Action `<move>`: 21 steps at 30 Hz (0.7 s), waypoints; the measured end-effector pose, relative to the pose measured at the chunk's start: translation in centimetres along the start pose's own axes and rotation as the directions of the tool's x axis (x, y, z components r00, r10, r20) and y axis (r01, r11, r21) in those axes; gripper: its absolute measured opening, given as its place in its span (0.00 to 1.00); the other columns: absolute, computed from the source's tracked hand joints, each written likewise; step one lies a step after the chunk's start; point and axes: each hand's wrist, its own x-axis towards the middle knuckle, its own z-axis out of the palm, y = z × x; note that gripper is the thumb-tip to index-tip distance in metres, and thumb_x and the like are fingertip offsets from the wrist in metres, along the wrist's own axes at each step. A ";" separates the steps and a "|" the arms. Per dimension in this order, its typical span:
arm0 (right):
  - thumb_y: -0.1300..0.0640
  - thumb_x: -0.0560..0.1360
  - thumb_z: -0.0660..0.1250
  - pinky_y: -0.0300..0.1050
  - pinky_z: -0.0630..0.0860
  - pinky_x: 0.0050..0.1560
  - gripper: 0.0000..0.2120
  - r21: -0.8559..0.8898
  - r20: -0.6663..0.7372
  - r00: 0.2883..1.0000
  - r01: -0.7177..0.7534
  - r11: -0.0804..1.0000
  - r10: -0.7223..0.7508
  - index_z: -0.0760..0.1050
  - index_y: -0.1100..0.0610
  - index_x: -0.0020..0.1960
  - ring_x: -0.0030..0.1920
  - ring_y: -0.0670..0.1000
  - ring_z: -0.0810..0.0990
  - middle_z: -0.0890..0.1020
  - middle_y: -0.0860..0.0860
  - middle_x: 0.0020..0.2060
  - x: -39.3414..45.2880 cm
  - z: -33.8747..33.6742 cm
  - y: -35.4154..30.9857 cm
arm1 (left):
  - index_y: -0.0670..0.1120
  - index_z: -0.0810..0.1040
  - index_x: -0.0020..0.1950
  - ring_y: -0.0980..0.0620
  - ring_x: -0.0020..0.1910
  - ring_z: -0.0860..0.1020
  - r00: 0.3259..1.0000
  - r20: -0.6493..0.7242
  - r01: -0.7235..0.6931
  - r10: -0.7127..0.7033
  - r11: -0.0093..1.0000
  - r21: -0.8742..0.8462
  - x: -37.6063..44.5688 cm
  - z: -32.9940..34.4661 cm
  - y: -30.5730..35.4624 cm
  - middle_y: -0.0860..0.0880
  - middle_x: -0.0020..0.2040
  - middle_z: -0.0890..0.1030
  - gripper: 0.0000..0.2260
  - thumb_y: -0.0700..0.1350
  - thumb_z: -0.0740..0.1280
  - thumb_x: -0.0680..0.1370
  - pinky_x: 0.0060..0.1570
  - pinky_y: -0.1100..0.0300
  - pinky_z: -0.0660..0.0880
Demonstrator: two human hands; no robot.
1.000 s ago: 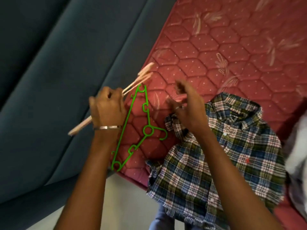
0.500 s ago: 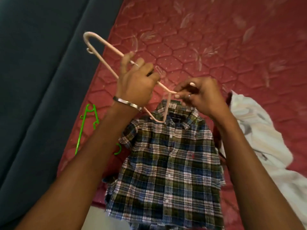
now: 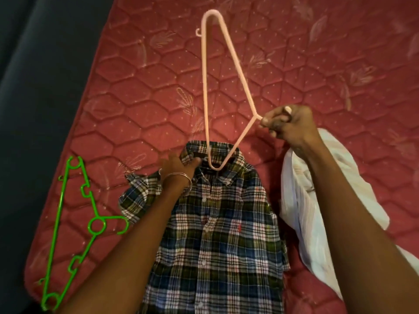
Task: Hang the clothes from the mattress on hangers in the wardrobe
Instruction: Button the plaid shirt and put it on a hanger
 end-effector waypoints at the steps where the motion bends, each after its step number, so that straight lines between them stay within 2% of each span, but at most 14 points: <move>1: 0.74 0.71 0.68 0.34 0.69 0.22 0.10 -0.047 0.048 0.999 -0.002 0.999 0.004 0.73 0.62 0.38 0.20 0.41 0.72 0.67 0.61 0.30 0.7 0.5 0.3 | 0.42 0.70 0.66 0.35 0.61 0.72 0.998 0.006 0.057 -0.057 0.997 0.061 0.1 0.8 -0.2 0.37 0.63 0.73 0.37 0.67 0.68 0.68 0.56 0.45 0.71; 3: 0.74 0.73 0.67 0.34 0.72 0.24 0.10 -0.115 0.144 0.990 0.025 0.993 -0.008 0.72 0.61 0.39 0.22 0.41 0.75 0.72 0.58 0.28 2.5 1.0 1.2 | 0.42 0.62 0.71 0.34 0.65 0.68 0.995 -0.010 0.096 -0.096 0.986 0.134 0.7 2.1 -0.2 0.36 0.69 0.66 0.43 0.69 0.67 0.67 0.60 0.43 0.69; 4: 0.73 0.73 0.67 0.34 0.73 0.25 0.10 -0.129 0.176 0.984 0.045 0.991 -0.022 0.72 0.60 0.40 0.22 0.41 0.76 0.77 0.53 0.26 3.4 1.1 1.6 | 0.42 0.60 0.72 0.35 0.66 0.68 0.997 -0.015 0.080 -0.078 0.988 0.131 1.2 2.6 -0.4 0.36 0.70 0.65 0.43 0.68 0.67 0.68 0.60 0.43 0.69; 5: 0.71 0.73 0.67 0.34 0.73 0.25 0.09 -0.132 0.180 0.982 0.074 0.989 -0.050 0.73 0.59 0.41 0.23 0.41 0.77 0.80 0.48 0.25 3.6 0.7 1.2 | 0.43 0.61 0.73 0.35 0.66 0.68 0.999 -0.028 0.029 -0.027 0.993 0.111 1.2 2.7 -0.1 0.38 0.71 0.66 0.41 0.65 0.69 0.70 0.60 0.44 0.69; 7: 0.70 0.73 0.68 0.33 0.70 0.24 0.09 -0.070 0.164 0.983 0.093 0.993 -0.080 0.72 0.57 0.45 0.23 0.42 0.78 0.82 0.45 0.26 4.6 0.6 1.3 | 0.43 0.65 0.72 0.37 0.66 0.70 0.999 -0.043 -0.027 0.028 0.999 0.032 2.4 3.0 -0.5 0.40 0.69 0.70 0.33 0.57 0.70 0.73 0.60 0.47 0.70; 9: 0.70 0.72 0.69 0.33 0.68 0.23 0.11 0.017 0.129 0.986 0.100 0.995 -0.101 0.70 0.57 0.46 0.24 0.43 0.79 0.83 0.46 0.28 5.3 1.0 1.6 | 0.43 0.68 0.70 0.37 0.62 0.73 0.997 -0.074 -0.038 0.034 0.998 -0.054 3.2 2.8 -1.3 0.39 0.65 0.75 0.26 0.49 0.69 0.74 0.58 0.50 0.71; 11: 0.69 0.72 0.70 0.33 0.67 0.22 0.12 0.019 0.125 0.988 0.092 0.996 -0.093 0.69 0.56 0.44 0.23 0.42 0.78 0.83 0.46 0.28 5.8 1.8 2.2 | 0.45 0.62 0.74 0.37 0.55 0.76 0.993 -0.086 -0.086 0.076 0.990 -0.110 3.3 2.2 -1.8 0.39 0.61 0.77 0.29 0.43 0.68 0.75 0.51 0.51 0.73; 13: 0.68 0.73 0.69 0.33 0.66 0.22 0.11 -0.042 0.171 0.982 0.094 0.995 -0.086 0.69 0.57 0.41 0.21 0.41 0.75 0.82 0.45 0.25 6.3 2.4 2.5 | 0.49 0.58 0.76 0.40 0.50 0.78 0.975 -0.081 -0.218 0.209 0.967 -0.132 3.3 1.9 -2.1 0.41 0.60 0.78 0.30 0.38 0.64 0.76 0.47 0.54 0.73; 16: 0.69 0.72 0.69 0.34 0.68 0.24 0.09 -0.112 0.295 0.955 0.081 0.990 -0.045 0.72 0.58 0.41 0.22 0.41 0.73 0.81 0.45 0.24 6.5 2.5 2.9 | 0.46 0.69 0.71 0.45 0.52 0.78 0.950 -0.023 -0.311 0.312 0.931 -0.192 3.7 1.7 -2.1 0.42 0.59 0.79 0.20 0.38 0.62 0.79 0.51 0.57 0.73; 19: 0.72 0.71 0.69 0.32 0.69 0.25 0.10 -0.112 0.351 0.937 0.044 0.993 -0.002 0.72 0.61 0.48 0.22 0.42 0.75 0.81 0.45 0.25 6.0 3.0 3.2 | 0.41 0.73 0.66 0.64 0.36 0.77 0.956 0.024 -0.261 0.294 0.880 -0.397 4.2 1.7 -2.2 0.48 0.43 0.79 0.15 0.40 0.63 0.80 0.38 0.68 0.75; 21: 0.70 0.69 0.71 0.34 0.73 0.27 0.15 -0.006 0.303 0.953 0.019 1.000 -0.016 0.71 0.63 0.52 0.26 0.45 0.80 0.83 0.49 0.28 5.7 3.5 3.4 | 0.39 0.77 0.62 0.67 0.31 0.76 0.971 -0.006 -0.210 0.240 0.836 -0.508 4.4 1.7 -2.2 0.52 0.38 0.76 0.12 0.37 0.63 0.79 0.34 0.74 0.72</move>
